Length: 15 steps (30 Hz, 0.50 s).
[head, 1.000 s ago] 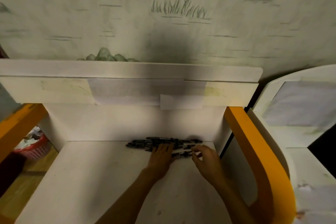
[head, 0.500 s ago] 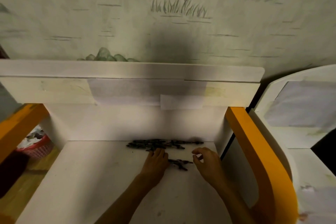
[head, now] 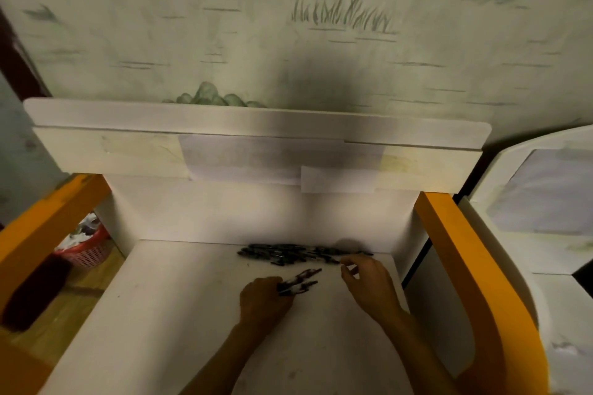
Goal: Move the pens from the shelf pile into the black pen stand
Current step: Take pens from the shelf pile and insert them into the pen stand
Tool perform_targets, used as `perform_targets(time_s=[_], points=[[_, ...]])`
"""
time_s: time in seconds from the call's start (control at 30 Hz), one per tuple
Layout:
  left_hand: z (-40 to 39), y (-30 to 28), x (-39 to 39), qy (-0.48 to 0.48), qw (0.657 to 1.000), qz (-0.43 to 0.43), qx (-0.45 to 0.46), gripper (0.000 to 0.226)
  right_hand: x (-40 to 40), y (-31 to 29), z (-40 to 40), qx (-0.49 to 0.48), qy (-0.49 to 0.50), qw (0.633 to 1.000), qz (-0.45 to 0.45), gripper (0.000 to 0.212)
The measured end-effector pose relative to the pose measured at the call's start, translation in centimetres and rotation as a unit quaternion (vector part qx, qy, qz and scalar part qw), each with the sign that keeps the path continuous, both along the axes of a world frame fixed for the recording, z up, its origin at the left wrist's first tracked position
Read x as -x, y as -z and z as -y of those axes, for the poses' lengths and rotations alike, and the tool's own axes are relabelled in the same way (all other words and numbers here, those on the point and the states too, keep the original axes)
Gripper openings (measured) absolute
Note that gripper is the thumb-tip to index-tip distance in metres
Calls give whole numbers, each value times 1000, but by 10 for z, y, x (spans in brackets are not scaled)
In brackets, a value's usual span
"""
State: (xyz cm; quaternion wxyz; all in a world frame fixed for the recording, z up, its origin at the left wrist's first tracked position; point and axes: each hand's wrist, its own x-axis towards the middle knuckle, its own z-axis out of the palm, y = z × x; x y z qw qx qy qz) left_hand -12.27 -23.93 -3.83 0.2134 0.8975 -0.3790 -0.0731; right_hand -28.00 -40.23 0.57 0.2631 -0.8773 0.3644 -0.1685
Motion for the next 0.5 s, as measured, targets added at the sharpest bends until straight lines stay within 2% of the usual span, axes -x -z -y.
perform_targets(time_s=[0.1, 0.17, 0.37, 0.43, 0.5], points=[[-2, 4, -4, -67, 970, -84, 218, 42, -6, -3, 2, 17, -10, 1000, 3, 21], [-1, -5, -2, -116, 935, -145, 302, 48, -9, -4, 2, 22, -12, 1000, 4, 19], [-3, -11, 4, -132, 889, -304, 315, 40, -11, -1, 0, 33, -27, 999, 3, 16], [-3, -6, 0, -151, 879, -310, 329, 40, -10, 1, 0, 30, -25, 999, 5, 19], [-1, -7, -10, -155, 898, -264, 317, 27, -9, 1, 0, 26, -22, 999, 4, 21]])
